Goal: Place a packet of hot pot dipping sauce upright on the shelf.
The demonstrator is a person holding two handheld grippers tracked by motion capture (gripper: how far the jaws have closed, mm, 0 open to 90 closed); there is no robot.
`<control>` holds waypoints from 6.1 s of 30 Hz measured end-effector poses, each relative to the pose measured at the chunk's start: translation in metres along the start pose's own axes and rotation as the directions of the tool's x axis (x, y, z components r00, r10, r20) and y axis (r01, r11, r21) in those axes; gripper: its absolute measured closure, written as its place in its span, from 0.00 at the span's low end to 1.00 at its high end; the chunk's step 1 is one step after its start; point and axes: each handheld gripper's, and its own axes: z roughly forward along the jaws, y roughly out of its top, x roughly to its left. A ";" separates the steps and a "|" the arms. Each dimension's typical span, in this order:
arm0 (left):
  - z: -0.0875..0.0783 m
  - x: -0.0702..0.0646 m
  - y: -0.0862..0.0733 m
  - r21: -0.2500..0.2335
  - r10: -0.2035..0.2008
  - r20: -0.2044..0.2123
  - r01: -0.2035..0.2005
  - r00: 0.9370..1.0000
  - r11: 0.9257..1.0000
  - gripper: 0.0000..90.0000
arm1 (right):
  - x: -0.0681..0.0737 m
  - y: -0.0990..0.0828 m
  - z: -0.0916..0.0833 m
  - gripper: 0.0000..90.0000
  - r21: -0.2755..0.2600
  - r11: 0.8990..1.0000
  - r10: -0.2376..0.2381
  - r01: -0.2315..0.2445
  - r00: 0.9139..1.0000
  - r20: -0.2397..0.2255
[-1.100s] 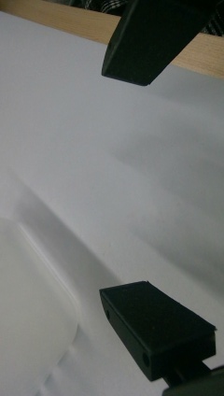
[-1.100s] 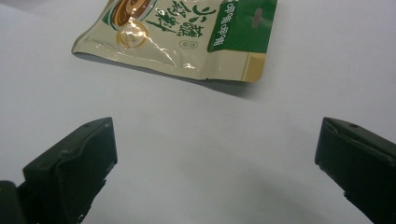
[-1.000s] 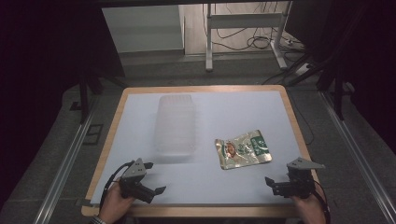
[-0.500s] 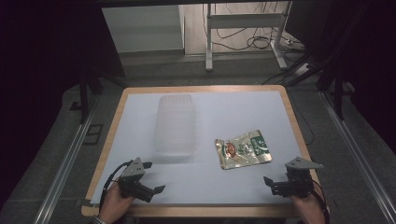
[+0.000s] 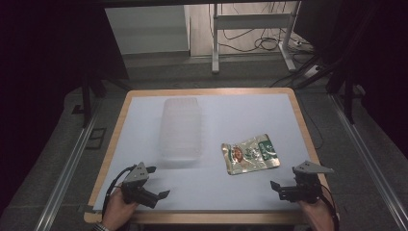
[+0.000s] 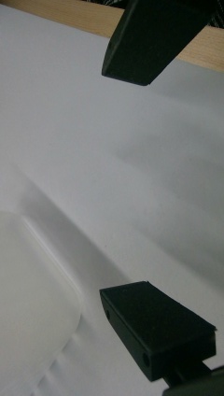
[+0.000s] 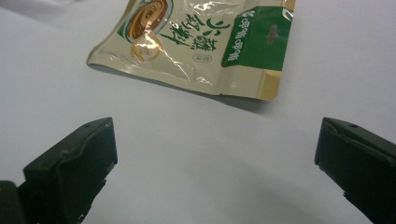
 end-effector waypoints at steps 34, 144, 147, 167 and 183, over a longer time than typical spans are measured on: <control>0.004 -0.002 0.000 0.024 0.011 0.008 -0.011 1.000 1.000 0.00 | -0.013 0.015 0.028 0.01 -0.029 0.999 -0.029 0.029 1.000 -0.003; 0.009 -0.001 0.002 0.059 0.041 0.001 -0.041 0.999 0.997 0.00 | 0.032 0.143 0.056 1.00 0.036 0.975 -0.207 0.217 0.961 -0.184; 0.009 -0.001 0.002 0.060 0.043 -0.001 -0.043 0.999 0.997 0.00 | 0.035 0.148 0.053 1.00 0.025 0.974 -0.217 0.226 0.957 -0.193; 0.007 -0.001 0.002 0.048 0.038 0.001 -0.038 0.999 0.998 0.00 | 0.037 0.177 0.043 1.00 -0.010 0.961 -0.275 0.277 0.947 -0.169; 0.005 0.001 0.002 0.034 0.031 -0.012 -0.030 0.999 0.999 0.00 | 0.040 0.206 0.056 1.00 -0.050 0.950 -0.312 0.309 0.925 -0.215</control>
